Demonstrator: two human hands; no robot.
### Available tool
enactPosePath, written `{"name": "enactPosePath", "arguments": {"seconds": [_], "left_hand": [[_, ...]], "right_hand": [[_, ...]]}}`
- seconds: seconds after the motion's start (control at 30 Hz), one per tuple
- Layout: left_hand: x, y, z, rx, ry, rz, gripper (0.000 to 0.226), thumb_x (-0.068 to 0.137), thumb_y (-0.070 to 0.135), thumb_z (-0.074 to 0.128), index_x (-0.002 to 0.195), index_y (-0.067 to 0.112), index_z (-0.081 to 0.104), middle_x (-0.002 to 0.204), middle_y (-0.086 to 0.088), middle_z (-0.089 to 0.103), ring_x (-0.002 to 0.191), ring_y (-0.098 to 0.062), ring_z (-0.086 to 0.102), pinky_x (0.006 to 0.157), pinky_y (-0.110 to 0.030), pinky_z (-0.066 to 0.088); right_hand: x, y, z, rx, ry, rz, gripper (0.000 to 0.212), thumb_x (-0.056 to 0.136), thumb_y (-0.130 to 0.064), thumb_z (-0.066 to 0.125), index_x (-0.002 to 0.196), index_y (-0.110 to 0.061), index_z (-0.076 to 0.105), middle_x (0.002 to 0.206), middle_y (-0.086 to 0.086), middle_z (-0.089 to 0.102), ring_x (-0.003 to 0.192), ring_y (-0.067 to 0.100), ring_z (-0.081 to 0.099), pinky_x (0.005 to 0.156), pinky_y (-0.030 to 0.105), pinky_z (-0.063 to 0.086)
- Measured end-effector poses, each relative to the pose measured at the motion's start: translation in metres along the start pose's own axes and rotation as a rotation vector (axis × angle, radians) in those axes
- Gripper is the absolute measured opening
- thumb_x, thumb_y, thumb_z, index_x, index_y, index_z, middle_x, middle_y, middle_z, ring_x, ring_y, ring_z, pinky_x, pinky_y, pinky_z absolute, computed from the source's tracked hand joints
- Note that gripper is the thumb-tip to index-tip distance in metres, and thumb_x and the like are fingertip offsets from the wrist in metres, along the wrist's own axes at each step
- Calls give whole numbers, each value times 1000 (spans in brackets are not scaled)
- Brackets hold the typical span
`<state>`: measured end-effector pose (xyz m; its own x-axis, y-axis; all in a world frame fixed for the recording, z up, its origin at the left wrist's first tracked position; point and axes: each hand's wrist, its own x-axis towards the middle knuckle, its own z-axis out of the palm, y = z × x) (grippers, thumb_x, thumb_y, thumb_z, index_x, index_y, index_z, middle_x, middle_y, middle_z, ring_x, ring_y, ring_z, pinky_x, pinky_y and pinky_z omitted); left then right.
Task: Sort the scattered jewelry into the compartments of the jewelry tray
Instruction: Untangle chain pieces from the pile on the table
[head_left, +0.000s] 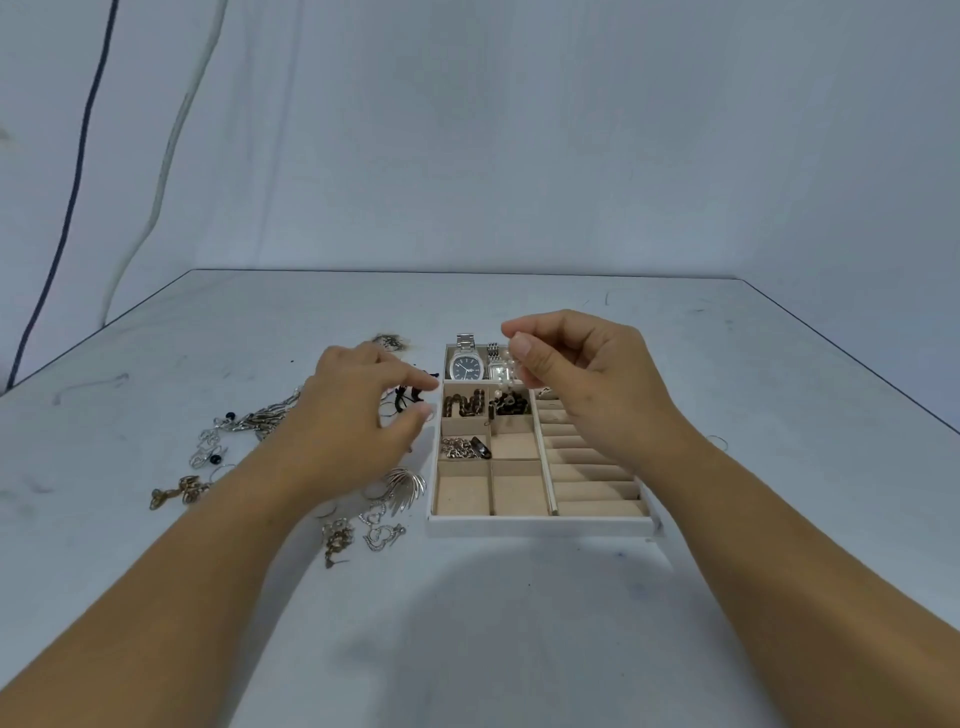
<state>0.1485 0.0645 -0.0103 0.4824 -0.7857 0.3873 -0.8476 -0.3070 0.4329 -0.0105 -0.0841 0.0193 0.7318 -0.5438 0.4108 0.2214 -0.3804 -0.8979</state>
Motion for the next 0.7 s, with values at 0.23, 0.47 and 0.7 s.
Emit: {"name": "enactPosePath", "arguments": {"seconds": [0.23, 0.47, 0.7], "left_hand": [[1, -20, 0, 21, -100, -40, 30, 91, 37, 55, 121, 37, 58, 127, 15, 47, 108, -2, 45, 92, -25, 35], [-3, -27, 7, 1, -177, -53, 35, 90, 36, 56, 125, 34, 57, 141, 12, 37, 126, -8, 41, 105, -26, 31], [-2, -29, 9, 13, -176, -54, 35, 89, 36, 57, 125, 34, 57, 142, 11, 37, 128, -7, 39, 103, -22, 27]], "right_hand": [[1, 11, 20, -75, -62, 50, 11, 87, -15, 66, 93, -22, 72, 81, -5, 70, 78, 12, 64, 79, 26, 56], [2, 21, 30, -286, -82, 54, 9, 86, -22, 68, 93, -24, 73, 74, -1, 69, 61, 1, 54, 59, 13, 42], [-2, 23, 27, -730, -276, -13, 15, 84, -37, 67, 95, -31, 74, 89, -11, 63, 88, 4, 54, 80, 24, 43]]}}
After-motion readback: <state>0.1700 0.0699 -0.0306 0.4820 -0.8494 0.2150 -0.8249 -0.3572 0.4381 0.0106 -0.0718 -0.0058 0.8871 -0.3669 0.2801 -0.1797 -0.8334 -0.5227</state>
